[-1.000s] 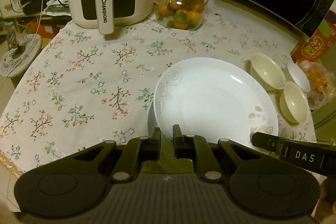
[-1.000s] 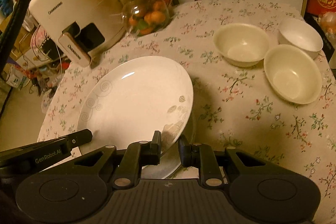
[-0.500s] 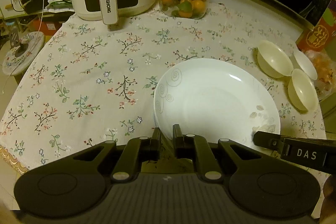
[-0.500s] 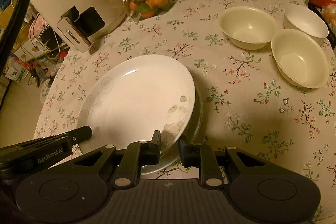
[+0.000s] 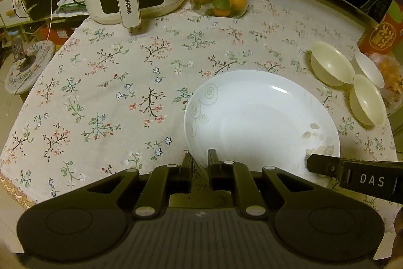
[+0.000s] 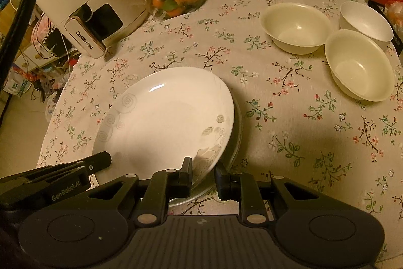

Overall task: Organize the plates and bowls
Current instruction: 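Lower the white plate with both grippers onto the blue-patterned plates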

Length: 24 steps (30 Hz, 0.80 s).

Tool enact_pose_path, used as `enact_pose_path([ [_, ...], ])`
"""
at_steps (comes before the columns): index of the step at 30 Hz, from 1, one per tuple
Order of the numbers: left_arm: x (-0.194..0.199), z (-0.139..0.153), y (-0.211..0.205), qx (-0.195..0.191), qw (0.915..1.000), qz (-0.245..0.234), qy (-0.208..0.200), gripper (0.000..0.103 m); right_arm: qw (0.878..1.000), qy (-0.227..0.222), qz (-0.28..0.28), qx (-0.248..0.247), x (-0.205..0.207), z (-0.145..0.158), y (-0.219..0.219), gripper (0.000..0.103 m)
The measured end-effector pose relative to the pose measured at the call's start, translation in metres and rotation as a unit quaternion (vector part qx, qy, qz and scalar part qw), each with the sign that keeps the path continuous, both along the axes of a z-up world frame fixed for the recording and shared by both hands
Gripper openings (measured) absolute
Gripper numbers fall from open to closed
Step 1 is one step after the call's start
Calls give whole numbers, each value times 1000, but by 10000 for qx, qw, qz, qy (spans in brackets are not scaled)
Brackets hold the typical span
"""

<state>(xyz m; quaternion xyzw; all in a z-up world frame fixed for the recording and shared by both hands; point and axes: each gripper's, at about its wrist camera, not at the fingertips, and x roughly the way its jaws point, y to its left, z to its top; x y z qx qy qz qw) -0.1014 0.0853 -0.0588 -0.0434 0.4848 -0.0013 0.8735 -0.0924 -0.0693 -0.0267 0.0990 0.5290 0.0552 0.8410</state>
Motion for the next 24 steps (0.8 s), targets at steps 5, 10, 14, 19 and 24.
enact_pose_path([
  [5, 0, 0, -3, 107, 9999, -22, -21, 10, 10000, 20, -2, -12, 0, -1, 0, 19],
  [10, 1, -2, -6, 210, 9998, -35, -44, 11, 10000, 49, -19, -72, 0, -2, 1, 19],
  [14, 1, -2, -7, 247, 9997, -43, -57, 11, 9999, 49, -33, -81, 1, -2, 2, 19],
  [19, 2, -3, -11, 381, 9992, -83, -79, 12, 9999, 67, -32, -107, 2, -2, 3, 19],
  [24, 1, -3, -17, 544, 9984, -119, -117, 12, 9998, 85, -46, -145, 3, -2, 3, 19],
])
